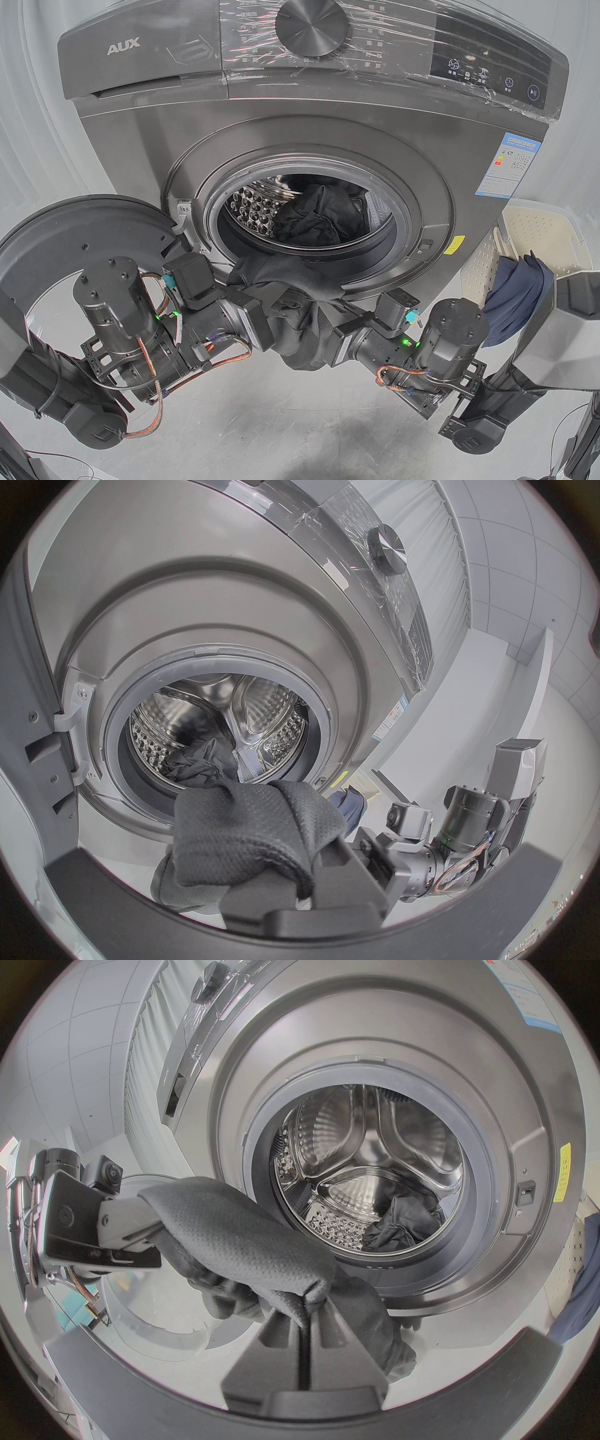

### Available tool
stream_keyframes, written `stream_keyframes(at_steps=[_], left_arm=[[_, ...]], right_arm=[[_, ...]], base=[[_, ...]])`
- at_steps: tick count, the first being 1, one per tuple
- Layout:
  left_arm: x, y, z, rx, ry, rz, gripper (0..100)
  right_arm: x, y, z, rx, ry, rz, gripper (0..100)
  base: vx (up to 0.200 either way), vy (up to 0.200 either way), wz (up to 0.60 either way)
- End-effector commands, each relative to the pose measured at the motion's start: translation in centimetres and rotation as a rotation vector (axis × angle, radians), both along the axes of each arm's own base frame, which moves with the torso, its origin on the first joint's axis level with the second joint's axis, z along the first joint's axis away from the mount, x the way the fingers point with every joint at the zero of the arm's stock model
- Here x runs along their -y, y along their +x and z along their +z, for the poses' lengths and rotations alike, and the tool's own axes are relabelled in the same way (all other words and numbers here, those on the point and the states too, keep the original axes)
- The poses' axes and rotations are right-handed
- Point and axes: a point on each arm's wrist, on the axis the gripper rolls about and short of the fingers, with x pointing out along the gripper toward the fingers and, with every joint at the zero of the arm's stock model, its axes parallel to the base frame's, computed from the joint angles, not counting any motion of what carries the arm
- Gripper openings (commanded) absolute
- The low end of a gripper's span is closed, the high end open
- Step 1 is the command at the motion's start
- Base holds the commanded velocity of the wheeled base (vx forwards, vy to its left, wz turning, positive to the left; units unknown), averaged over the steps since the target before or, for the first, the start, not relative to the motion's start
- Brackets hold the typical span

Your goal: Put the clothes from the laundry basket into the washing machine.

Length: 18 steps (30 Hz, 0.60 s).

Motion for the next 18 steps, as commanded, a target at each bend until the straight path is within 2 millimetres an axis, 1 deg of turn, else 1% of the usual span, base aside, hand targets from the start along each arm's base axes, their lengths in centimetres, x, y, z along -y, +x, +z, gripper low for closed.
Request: stream_keyframes(at_steps=[1,3,10,12,13,14,18], left_arm=[[0.1,0.1,-0.2,-0.008,0.004,-0.002,0],[0.2,0.1,-0.2,-0.009,0.003,-0.002,0],[0.2,0.0,-0.4,-0.019,0.008,-0.013,0],[0.1,-0.1,-0.6,-0.027,0.013,-0.016,0],[0.1,-0.1,-0.6,-0.027,0.013,-0.016,0],[0.1,-0.1,-0.7,-0.031,0.013,-0.017,100],[0.0,-0.2,-0.7,-0.052,-0.010,-0.017,100]], right_arm=[[0.3,-0.9,1.6,0.027,0.034,0.013,0],[0.4,-1.3,2.2,0.037,0.045,0.021,0],[0.9,-2.5,2.6,0.035,0.050,0.040,0],[1.1,-2.8,3.4,0.050,0.071,0.043,0],[1.1,-2.8,3.5,0.051,0.072,0.043,0],[1.3,-3.0,3.9,0.059,0.081,0.043,0],[1.9,-3.5,4.8,0.073,0.101,0.045,0]], base=[[0.000,0.000,0.00],[0.000,0.000,0.00],[0.000,0.000,0.00],[0.000,0.000,0.00],[0.000,0.000,0.00],[0.000,0.000,0.00],[0.000,0.000,0.00]])
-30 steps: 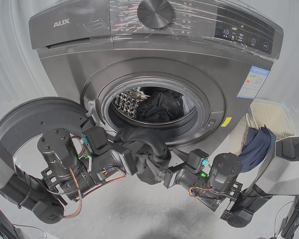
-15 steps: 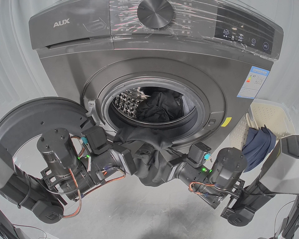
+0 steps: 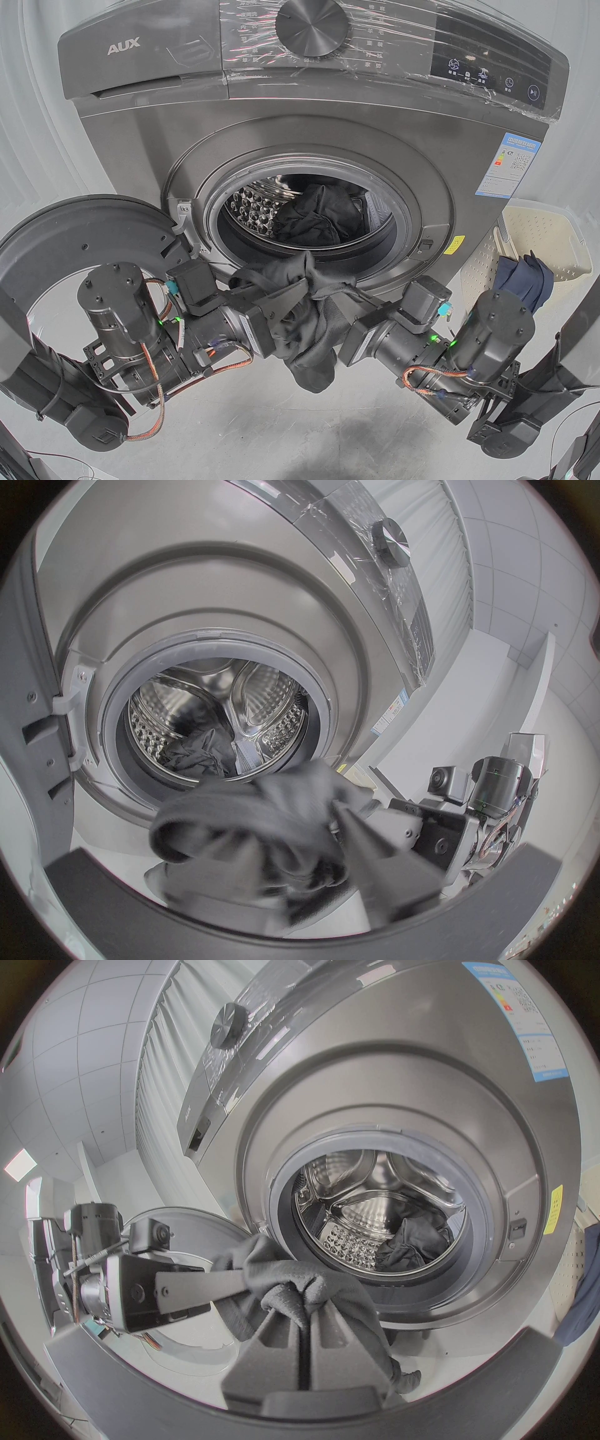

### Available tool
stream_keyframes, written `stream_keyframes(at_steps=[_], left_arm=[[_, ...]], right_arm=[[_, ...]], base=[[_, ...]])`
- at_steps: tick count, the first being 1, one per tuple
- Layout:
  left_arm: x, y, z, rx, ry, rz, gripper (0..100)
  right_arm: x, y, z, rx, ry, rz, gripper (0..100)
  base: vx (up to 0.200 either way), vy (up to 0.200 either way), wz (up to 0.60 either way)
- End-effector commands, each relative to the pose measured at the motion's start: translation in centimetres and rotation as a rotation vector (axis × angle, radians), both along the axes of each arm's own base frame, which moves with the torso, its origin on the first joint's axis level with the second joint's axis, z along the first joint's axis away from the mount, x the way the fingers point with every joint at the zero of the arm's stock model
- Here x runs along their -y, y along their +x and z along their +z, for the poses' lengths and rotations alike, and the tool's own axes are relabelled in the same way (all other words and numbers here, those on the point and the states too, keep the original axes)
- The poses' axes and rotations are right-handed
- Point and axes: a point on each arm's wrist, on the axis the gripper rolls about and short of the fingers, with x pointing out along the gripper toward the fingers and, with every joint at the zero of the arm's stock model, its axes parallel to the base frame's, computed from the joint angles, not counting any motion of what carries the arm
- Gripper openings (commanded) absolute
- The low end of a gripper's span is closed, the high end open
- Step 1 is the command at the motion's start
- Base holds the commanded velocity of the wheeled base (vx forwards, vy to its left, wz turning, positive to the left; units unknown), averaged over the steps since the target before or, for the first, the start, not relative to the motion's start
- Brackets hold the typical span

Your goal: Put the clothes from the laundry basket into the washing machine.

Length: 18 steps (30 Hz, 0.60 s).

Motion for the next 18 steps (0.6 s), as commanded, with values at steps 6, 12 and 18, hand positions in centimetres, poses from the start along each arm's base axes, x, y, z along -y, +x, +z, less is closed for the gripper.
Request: stream_keyframes(at_steps=[6,12,18], left_arm=[[-0.6,-0.5,-1.5,-0.072,0.016,0.006,100],[-0.7,-0.4,-3.1,-0.123,0.055,0.013,100],[-0.6,0.0,-4.5,-0.152,0.084,0.026,100]], right_arm=[[1.7,-1.7,2.1,0.033,0.041,0.017,0],[2.0,-2.0,2.5,0.044,0.052,0.026,0],[2.0,-2.5,2.6,0.044,0.053,0.038,0]], base=[[0.000,0.000,0.00],[0.000,0.000,0.00],[0.000,0.000,0.00]])
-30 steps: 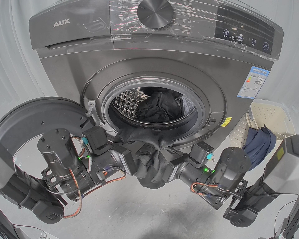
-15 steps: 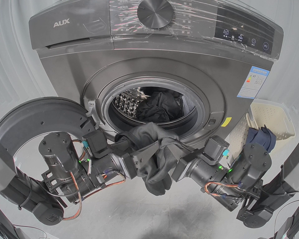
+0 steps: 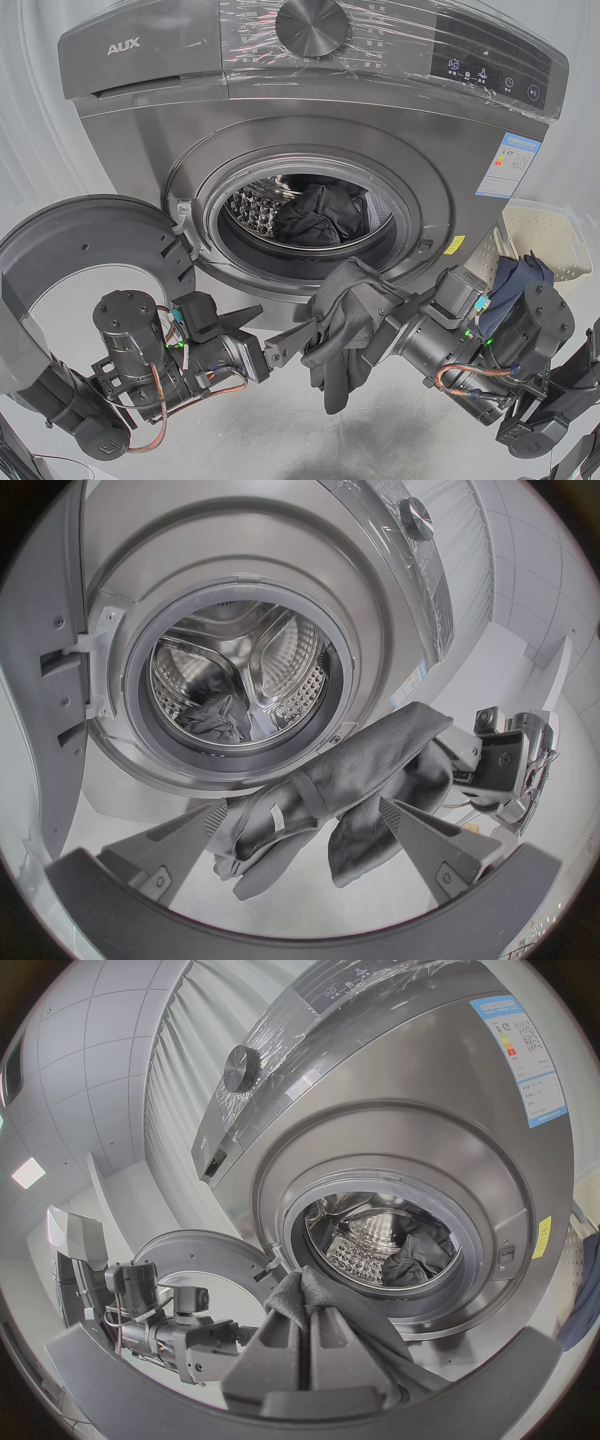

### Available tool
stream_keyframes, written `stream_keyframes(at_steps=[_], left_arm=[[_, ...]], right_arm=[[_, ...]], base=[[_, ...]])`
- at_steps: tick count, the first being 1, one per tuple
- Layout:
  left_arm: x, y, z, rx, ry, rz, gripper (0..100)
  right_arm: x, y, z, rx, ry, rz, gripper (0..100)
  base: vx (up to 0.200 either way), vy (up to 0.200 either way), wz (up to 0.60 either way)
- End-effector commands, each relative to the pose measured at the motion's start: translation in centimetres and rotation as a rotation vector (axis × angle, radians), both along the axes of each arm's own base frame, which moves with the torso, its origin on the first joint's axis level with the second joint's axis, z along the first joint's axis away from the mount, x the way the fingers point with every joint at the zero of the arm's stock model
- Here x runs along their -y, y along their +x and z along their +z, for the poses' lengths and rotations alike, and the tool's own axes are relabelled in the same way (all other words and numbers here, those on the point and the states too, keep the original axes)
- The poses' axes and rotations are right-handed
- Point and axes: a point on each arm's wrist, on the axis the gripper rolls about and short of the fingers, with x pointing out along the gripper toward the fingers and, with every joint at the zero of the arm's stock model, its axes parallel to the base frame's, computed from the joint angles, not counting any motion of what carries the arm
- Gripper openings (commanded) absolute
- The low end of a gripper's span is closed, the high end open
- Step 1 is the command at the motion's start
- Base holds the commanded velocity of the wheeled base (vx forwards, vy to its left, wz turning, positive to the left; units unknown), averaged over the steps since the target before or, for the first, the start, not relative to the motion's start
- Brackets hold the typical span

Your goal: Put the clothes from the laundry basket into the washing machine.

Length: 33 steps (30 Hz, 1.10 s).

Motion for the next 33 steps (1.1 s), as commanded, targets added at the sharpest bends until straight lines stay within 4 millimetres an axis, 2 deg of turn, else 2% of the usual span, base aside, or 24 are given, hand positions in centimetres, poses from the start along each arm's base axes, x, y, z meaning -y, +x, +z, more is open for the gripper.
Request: stream_keyframes(at_steps=[1,8,17,23,29,33], left_arm=[[0.3,0.4,-1.5,-0.036,0.033,0.006,100],[-0.1,1.2,-3.3,-0.053,0.051,0.037,100],[-1.1,2.3,-5.7,-0.110,0.106,0.085,100],[-0.5,3.3,-7.1,-0.119,0.141,0.084,100],[0.3,5.6,-9.4,-0.109,0.175,0.131,100],[0.9,6.4,-10.4,-0.112,0.185,0.137,100]], right_arm=[[0.2,-0.6,0.3,0.004,0.005,0.012,0],[0.9,-1.1,0.9,0.017,0.019,0.012,0],[1.4,-1.6,0.8,0.015,0.011,0.042,0],[1.6,-1.9,0.6,0.027,0.010,0.087,0],[0.5,-2.3,0.3,0.024,0.003,0.131,0],[0.1,-2.3,-0.1,0.017,-0.008,0.141,0]], base=[[0.000,0.000,0.00],[0.000,0.000,0.00],[0.000,0.000,0.00],[0.000,0.000,0.00],[0.000,0.000,0.00],[0.000,0.000,0.00]])
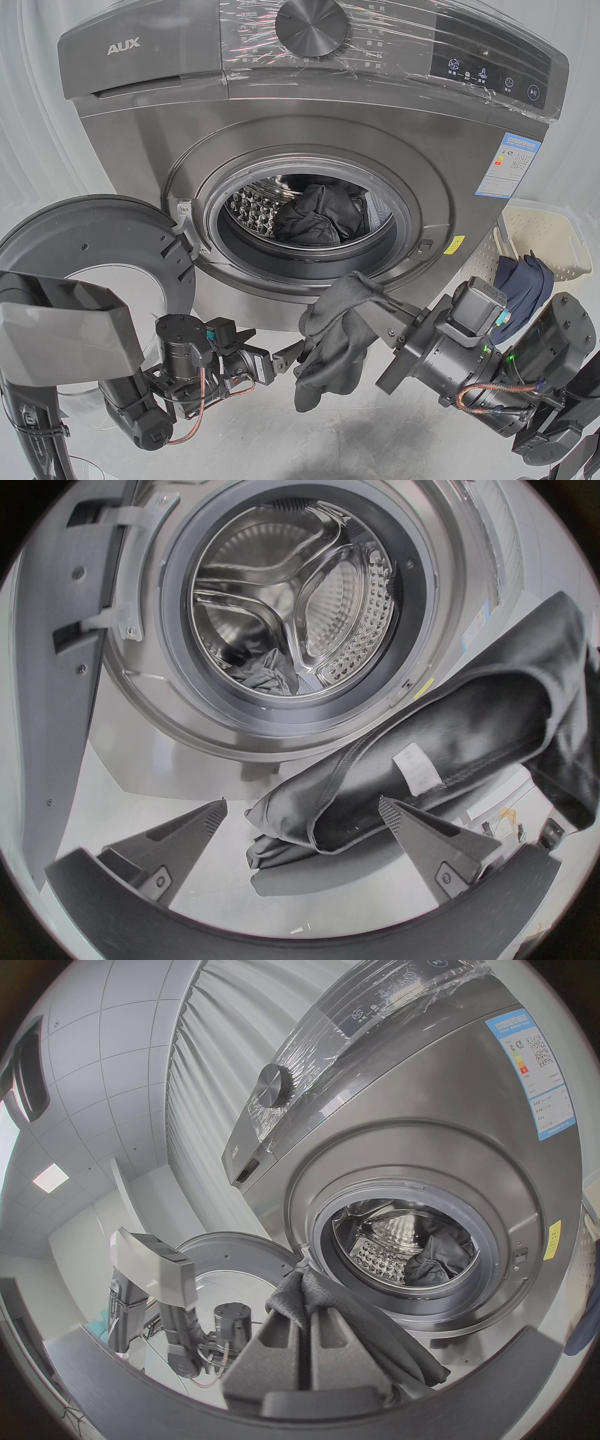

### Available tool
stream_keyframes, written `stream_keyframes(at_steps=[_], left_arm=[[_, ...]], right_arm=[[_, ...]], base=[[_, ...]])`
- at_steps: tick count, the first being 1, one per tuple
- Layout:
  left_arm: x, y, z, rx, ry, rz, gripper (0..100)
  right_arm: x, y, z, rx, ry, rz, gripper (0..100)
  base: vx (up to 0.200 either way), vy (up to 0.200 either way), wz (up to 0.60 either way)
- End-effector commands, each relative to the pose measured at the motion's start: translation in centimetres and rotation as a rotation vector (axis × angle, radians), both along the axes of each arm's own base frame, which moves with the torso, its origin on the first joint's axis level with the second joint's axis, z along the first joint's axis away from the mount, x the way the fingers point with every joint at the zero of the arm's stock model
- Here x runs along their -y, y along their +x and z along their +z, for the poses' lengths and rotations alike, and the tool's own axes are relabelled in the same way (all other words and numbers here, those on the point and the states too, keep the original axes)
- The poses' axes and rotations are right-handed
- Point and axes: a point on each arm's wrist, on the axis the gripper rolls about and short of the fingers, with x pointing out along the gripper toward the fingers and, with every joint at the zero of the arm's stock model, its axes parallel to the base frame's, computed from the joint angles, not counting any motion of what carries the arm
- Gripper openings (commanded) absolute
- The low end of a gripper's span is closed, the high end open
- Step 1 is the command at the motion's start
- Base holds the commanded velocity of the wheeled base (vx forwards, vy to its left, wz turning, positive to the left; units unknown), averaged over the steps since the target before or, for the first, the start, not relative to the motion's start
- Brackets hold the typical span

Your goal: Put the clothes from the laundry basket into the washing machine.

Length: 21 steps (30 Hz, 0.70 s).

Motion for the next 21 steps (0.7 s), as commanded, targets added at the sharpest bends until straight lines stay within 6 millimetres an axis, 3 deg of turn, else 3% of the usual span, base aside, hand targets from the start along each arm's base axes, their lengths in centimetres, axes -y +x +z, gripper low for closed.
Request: stream_keyframes(at_steps=[1,15,21], left_arm=[[0.8,1.3,-2.6,-0.034,0.030,0.008,100],[2.6,-0.4,-3.4,-0.048,0.072,-0.066,100],[2.5,-0.1,-3.7,-0.047,0.078,-0.060,100]], right_arm=[[-0.8,0.0,-0.7,-0.013,-0.020,0.017,0],[-1.4,1.2,-0.4,0.003,-0.007,-0.011,0],[-1.3,1.4,0.0,0.013,0.007,-0.022,0]], base=[[0.000,0.000,0.00],[0.000,0.000,0.00],[0.000,0.000,0.00]])
